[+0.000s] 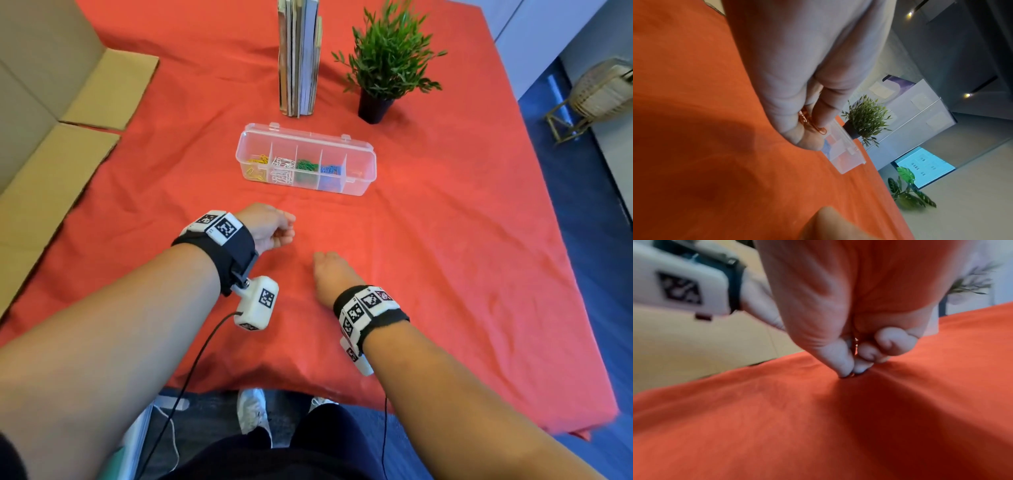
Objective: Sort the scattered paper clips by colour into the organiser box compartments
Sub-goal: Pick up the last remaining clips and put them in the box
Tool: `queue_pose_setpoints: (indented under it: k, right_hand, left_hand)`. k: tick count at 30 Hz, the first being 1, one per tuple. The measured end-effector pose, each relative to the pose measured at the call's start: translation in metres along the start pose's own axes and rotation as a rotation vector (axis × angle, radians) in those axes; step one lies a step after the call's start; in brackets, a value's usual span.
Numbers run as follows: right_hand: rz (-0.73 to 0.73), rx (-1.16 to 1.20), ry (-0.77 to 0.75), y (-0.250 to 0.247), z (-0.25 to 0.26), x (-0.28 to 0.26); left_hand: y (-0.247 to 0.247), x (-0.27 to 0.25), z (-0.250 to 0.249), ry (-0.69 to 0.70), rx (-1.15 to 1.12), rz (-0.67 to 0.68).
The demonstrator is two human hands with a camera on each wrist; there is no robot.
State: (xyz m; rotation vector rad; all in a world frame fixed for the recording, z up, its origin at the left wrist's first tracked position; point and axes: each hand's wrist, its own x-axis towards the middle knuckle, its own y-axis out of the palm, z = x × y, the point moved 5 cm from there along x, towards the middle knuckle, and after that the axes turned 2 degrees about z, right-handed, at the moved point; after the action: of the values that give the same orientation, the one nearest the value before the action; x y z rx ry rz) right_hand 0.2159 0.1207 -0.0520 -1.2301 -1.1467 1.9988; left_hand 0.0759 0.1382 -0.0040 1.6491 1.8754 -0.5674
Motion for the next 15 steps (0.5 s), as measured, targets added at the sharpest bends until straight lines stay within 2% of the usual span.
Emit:
queue_pose_setpoints:
  k: [3,8,15]
  right_hand:
    - [-0.035,-0.069,-0.022,-0.005,0.002,-0.009]
    - [0.009,-0.012,0.073,-0.007,-0.018,-0.015]
    - [-0.026,-0.011,0.099,-0.008,-0.030,-0.018]
  left_hand:
    - [0.011,0.004,-0.027,0.035,-0.021,0.015]
    - [0.012,0.007,-0.057,0.065,0.014,-0.003]
    - [-0.029,0.003,-0.023,-0.017,0.014,-0.108]
